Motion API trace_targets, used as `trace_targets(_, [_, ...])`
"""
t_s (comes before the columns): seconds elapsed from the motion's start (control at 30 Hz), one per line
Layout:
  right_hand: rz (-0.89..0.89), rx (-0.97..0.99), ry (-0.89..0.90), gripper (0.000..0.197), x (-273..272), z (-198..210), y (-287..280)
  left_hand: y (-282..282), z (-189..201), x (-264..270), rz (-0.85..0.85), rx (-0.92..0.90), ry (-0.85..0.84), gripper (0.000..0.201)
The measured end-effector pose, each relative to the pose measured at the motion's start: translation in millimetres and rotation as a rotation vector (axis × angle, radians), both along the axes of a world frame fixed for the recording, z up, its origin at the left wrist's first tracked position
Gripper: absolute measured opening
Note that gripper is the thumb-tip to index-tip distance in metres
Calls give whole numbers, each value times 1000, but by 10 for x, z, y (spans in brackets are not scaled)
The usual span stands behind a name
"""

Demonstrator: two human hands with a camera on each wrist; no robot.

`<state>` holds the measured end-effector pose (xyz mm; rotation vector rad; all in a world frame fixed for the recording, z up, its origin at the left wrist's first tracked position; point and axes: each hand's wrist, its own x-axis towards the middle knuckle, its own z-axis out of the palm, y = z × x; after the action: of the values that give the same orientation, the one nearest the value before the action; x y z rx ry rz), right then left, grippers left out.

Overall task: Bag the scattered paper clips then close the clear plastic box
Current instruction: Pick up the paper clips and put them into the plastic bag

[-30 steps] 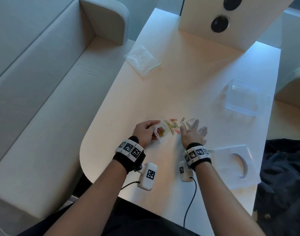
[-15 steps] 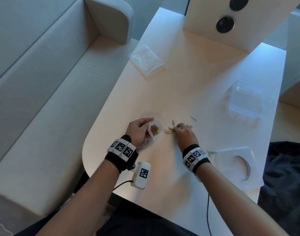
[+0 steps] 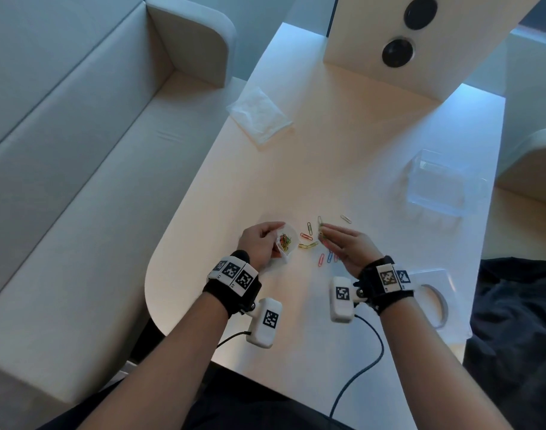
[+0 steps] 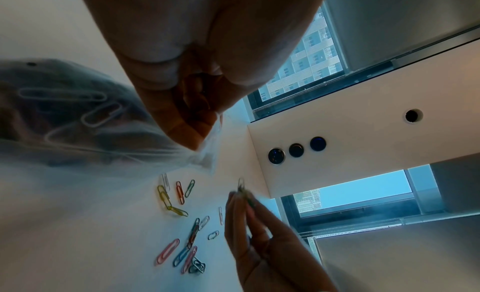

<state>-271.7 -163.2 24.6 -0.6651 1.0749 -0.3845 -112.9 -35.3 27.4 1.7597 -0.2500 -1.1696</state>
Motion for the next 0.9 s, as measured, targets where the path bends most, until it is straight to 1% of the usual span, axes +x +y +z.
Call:
trace_targets(0.03, [80,-57,0,19,64,67,65,-4,0,-8,-1,0,-2,26])
trace_targets(0.07, [179,-146,36,19,132,128,135,-7,7,-17,-4,-2,-2,26])
trace_targets(0.1, [289,-277,107,19,188,163,196,-9,11,-26,-9,-7,2,25])
trace_targets(0.17, [484,-596,317,15,300,180,295,-8,15,-41,-17,-16,8,25])
trace_targets(0.23, [560,-846,496,8,412,186,366,-2,27,-47,-21,-24,3,27])
trace_targets(0.27, [595,-924,547,7,464,201,402,1,26,-46,-20,-25,-3,27])
trace_targets(0.33, [757,-1042,609,18,550,216,466,12,26,-43,-21,-25,-15,27])
trace_targets(0.37, [843,-1076,614,23,573,246,487,22,30,-38,-16,-30,-19,26])
trace_targets(0.4, [882,-1077,597,25,582,258,481,31,38,-35,-8,-36,-21,26])
trace_targets(0.43, [839,-1047,558,25,570,279,448,41,48,-30,3,-43,-22,26])
trace_targets(0.5, [599,-976,487,23,496,284,315,65,72,-6,26,-48,-18,27])
trace_targets(0.53, [469,-962,491,23,435,255,220,81,89,15,35,-50,-12,27])
trace_targets(0.57, [382,-962,550,23,362,178,115,106,97,43,44,-47,-11,27])
trace_targets(0.6, [345,-972,646,24,285,69,4,134,115,79,50,-44,-16,26])
trace_targets(0.63, [348,-968,756,27,209,-72,-105,167,128,120,57,-45,-21,26])
trace_targets(0.7, [454,-866,923,44,100,-390,-255,227,142,190,74,-54,-22,26])
trace_targets(0.73, [534,-817,971,52,91,-524,-269,253,153,216,84,-58,-21,27])
trace_targets(0.77, [617,-808,1008,57,119,-614,-240,275,161,237,96,-66,-17,27])
trace_targets(0.83, [767,-901,1047,60,228,-712,-104,315,171,274,115,-78,-7,28])
trace_targets(0.9, [930,-1038,1037,61,353,-705,111,338,183,286,128,-83,17,28])
